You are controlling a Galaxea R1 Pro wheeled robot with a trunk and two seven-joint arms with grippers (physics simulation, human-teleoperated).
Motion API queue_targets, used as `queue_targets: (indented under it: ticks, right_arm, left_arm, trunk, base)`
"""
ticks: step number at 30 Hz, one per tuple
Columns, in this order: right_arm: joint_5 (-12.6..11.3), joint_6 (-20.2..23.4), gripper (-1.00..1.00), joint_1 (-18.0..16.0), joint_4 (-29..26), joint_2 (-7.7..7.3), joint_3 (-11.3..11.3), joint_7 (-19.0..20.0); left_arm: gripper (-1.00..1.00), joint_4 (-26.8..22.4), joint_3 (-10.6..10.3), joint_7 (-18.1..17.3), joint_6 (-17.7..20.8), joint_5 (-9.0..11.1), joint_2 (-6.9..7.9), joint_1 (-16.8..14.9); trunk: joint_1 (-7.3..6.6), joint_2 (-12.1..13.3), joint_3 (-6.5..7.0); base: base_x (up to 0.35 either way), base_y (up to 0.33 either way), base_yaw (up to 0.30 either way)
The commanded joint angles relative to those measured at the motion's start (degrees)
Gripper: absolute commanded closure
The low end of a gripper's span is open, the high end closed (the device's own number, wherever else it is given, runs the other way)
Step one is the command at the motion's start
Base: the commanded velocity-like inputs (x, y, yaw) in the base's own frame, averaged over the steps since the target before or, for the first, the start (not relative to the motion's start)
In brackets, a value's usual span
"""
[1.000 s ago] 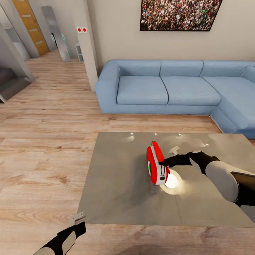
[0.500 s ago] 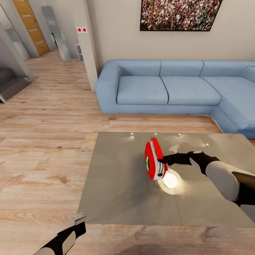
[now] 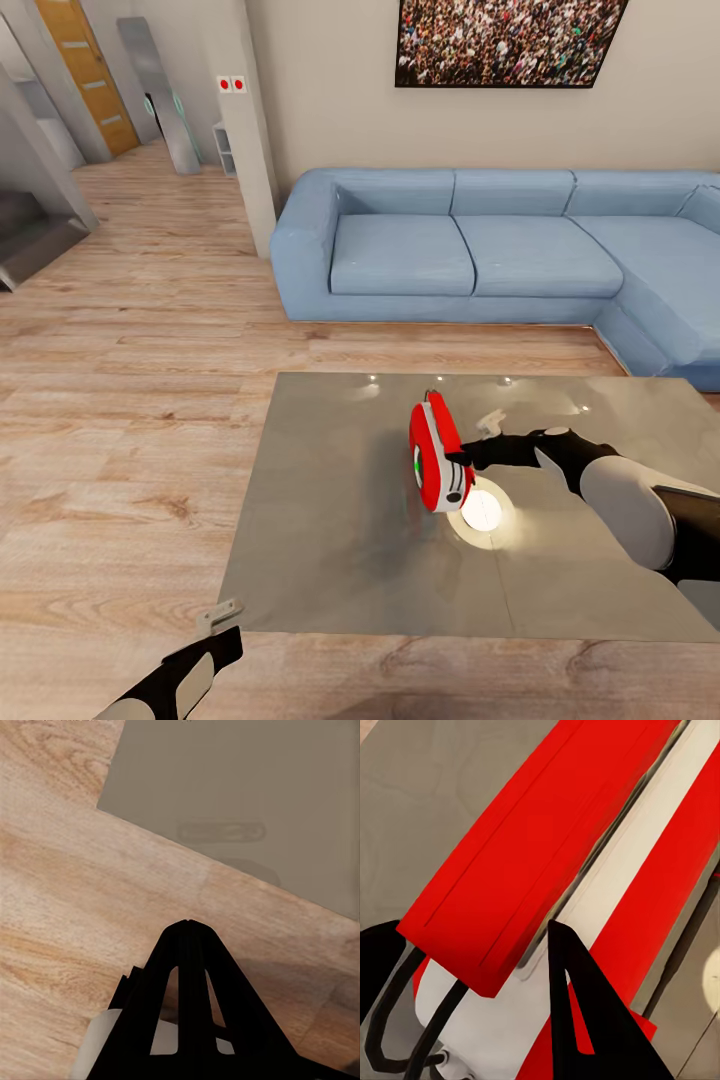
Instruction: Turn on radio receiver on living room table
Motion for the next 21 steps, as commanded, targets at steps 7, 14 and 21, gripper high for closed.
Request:
queue_targets:
  ticks: [7, 14, 21]
  right_arm:
    - [-0.25, -0.01, 1.00, -0.02, -0.05, 0.07, -0.81, 0.04]
    - [-0.25, -0.01, 1.00, -0.01, -0.05, 0.09, -0.81, 0.05]
    - [-0.25, -0.01, 1.00, -0.01, -0.05, 0.09, -0.81, 0.04]
  left_arm:
    - [1.00, 0.01, 0.00, 0.00, -0.02, 0.00, -0.02, 0.00]
    - [1.00, 0.01, -0.08, 0.00, -0.03, 0.00, -0.01, 0.00]
    - [1.00, 0.01, -0.09, 0.00, -0.03, 0.00, -0.05, 0.00]
  trunk:
    - [0.66, -1.21, -0.53]
    - [2.19, -4.01, -1.79]
    - [3.73, -6.82, -3.05]
  base:
    - [0.000, 0.000, 0.000]
    - [0.000, 0.000, 0.000]
    - [0.000, 0.000, 0.000]
